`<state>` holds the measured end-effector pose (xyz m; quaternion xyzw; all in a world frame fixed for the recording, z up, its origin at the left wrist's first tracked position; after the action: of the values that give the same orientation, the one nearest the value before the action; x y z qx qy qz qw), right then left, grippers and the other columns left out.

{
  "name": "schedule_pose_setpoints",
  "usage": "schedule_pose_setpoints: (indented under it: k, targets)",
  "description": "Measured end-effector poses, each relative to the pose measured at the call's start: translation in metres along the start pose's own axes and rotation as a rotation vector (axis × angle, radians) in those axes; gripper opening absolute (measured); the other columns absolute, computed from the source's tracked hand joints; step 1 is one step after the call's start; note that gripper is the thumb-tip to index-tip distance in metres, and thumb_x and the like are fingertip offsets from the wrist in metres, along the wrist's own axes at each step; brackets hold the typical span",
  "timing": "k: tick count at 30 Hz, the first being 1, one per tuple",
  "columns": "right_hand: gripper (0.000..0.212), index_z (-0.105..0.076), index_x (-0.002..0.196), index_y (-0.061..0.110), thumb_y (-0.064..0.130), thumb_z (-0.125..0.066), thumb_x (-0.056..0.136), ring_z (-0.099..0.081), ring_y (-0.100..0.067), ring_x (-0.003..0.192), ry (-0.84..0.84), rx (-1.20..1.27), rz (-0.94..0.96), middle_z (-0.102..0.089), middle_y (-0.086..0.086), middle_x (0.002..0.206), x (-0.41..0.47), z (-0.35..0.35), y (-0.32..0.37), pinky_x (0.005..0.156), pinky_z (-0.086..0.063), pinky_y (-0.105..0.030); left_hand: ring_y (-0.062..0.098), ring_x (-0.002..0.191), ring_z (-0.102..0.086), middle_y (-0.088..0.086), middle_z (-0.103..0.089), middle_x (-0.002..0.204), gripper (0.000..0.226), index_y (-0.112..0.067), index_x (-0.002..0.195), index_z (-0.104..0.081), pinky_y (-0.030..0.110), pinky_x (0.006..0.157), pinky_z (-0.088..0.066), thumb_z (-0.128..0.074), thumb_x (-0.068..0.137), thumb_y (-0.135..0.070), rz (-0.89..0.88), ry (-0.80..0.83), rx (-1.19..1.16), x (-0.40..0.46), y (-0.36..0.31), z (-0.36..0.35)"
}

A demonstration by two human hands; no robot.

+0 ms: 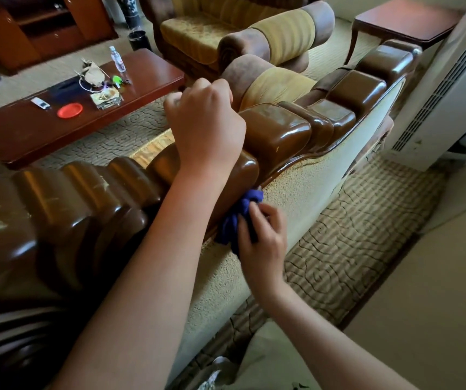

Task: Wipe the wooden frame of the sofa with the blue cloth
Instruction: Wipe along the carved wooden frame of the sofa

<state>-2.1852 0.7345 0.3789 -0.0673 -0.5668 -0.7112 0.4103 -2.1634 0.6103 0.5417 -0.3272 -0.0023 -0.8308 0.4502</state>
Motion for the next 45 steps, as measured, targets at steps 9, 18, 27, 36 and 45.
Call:
schedule_pose_setpoints:
  k: [9, 18, 27, 36, 45]
  targets:
    - [0.030, -0.065, 0.109, -0.001, 0.019, -0.054, 0.090, -0.052, -0.018, 0.092, -0.021, 0.047, -0.024, -0.057, -0.010, 0.099, 0.021, 0.015, -0.006, 0.079, -0.048, -0.042, 0.023, 0.094, -0.056, 0.004, -0.063, 0.104, 0.035, -0.015, 0.105, -0.066, 0.032, 0.093, -0.030, -0.041, 0.084, 0.000, 0.001, -0.021, -0.084, 0.002, -0.002, 0.005]
    - [0.024, -0.074, 0.094, 0.013, 0.031, -0.059, 0.086, -0.052, -0.022, 0.092, -0.060, -0.062, 0.406, -0.065, -0.005, 0.094, 0.077, -0.004, 0.096, 0.079, -0.040, -0.036, 0.011, 0.096, -0.051, 0.001, -0.060, 0.113, 0.037, -0.020, 0.117, -0.061, 0.023, 0.075, -0.039, -0.043, 0.089, -0.003, 0.116, 0.182, -0.121, 0.007, 0.022, 0.087]
    - [0.033, -0.059, 0.127, 0.027, 0.026, -0.051, 0.095, -0.054, -0.021, 0.106, 1.053, -0.227, 0.567, -0.056, 0.001, 0.105, 0.148, -0.066, 0.131, 0.088, -0.043, -0.038, 0.022, 0.102, -0.050, 0.003, -0.060, 0.119, 0.029, -0.026, 0.120, -0.059, 0.043, 0.094, -0.039, -0.045, 0.095, -0.021, 0.258, 0.283, 0.158, -0.030, 0.066, 0.140]
    - [0.037, -0.050, 0.133, 0.023, 0.023, -0.048, 0.096, -0.047, -0.024, 0.123, 1.130, -0.528, 0.600, -0.052, -0.001, 0.135, 0.134, -0.124, 0.150, 0.093, -0.045, -0.040, 0.029, 0.106, -0.054, 0.003, -0.064, 0.111, 0.025, -0.024, 0.104, -0.064, 0.038, 0.091, -0.039, -0.041, 0.095, -0.022, 0.391, 0.310, 0.220, -0.044, 0.091, 0.132]
    - [0.024, -0.062, 0.100, 0.013, 0.024, -0.042, 0.097, -0.059, -0.031, 0.099, 0.885, -0.432, 0.524, -0.066, -0.008, 0.103, 0.123, -0.101, 0.148, 0.072, -0.045, -0.037, 0.021, 0.092, -0.053, 0.001, -0.065, 0.099, 0.025, -0.020, 0.097, -0.067, 0.044, 0.095, -0.042, -0.042, 0.093, -0.018, 0.422, 0.212, 0.102, -0.043, 0.098, 0.136]
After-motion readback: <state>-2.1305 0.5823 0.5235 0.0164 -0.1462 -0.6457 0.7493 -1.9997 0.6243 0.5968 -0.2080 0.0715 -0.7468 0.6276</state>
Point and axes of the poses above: each hand's wrist, its own x-axis towards the middle knuckle, its own z-axis out of the back of the hand, y = z × x, the point moved 5 cm from there along x, towards the middle knuckle
